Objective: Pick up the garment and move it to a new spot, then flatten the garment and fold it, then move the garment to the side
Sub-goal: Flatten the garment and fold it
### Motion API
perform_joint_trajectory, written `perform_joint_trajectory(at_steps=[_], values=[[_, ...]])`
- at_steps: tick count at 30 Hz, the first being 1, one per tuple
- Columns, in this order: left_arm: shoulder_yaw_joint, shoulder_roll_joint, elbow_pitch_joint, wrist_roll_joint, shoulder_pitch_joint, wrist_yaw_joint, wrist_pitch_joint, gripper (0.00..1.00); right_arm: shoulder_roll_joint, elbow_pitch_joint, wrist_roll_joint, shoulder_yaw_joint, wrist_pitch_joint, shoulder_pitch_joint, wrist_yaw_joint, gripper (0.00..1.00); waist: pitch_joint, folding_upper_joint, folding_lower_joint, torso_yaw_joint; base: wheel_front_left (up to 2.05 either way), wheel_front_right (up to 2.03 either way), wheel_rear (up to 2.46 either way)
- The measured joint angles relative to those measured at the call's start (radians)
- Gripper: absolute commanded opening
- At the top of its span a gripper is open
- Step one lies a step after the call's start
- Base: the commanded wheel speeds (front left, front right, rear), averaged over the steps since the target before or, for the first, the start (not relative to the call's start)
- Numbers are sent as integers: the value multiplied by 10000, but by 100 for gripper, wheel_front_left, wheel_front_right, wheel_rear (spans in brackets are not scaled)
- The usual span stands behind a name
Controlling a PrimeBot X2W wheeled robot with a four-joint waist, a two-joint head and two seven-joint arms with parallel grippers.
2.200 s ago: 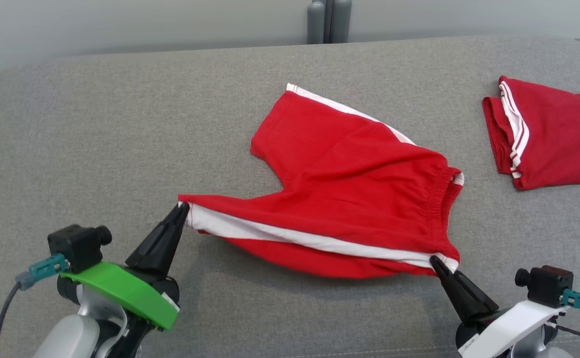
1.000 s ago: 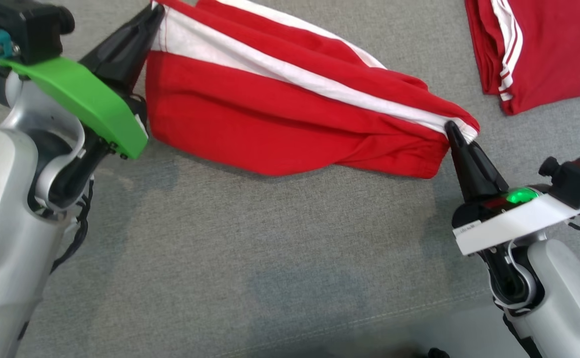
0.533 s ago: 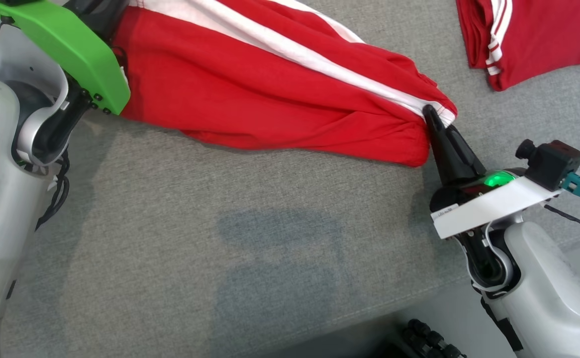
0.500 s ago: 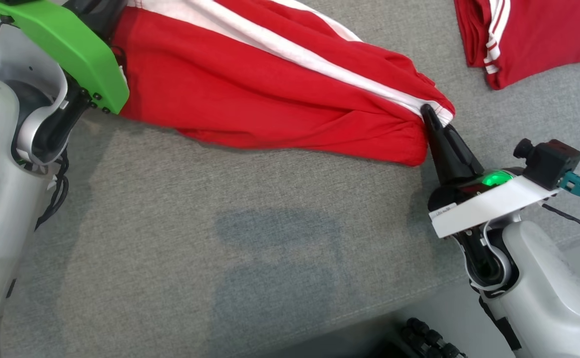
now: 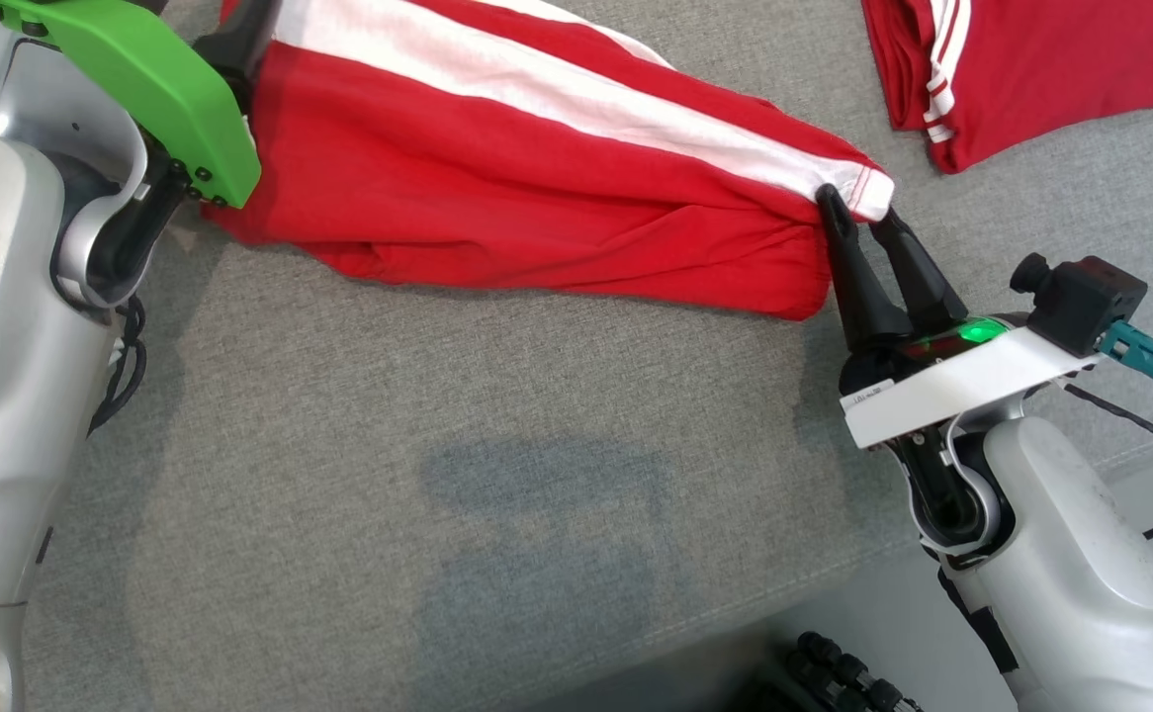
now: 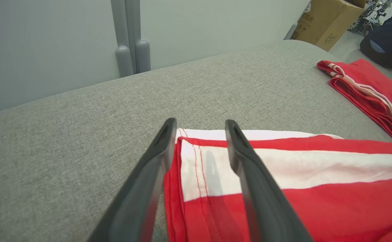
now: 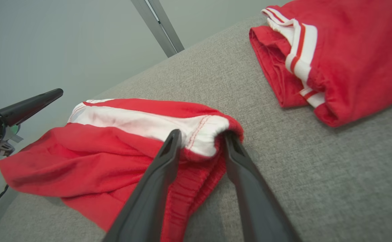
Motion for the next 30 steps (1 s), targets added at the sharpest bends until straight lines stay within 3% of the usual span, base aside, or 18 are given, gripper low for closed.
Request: perform_joint_trajectory(at_steps=[21,30], values=[[-426,-431,1367,-140,434,-84,-1666,100,-221,949,-265,-855,-59,338,82,100,-1420,0,0,525,0,0,0],[-460,-518,1973,-1108,1344,-92,-1570,100,-314,851,-508,-940,-59,734,84,100,-2405,0,-1,704,0,0,0]])
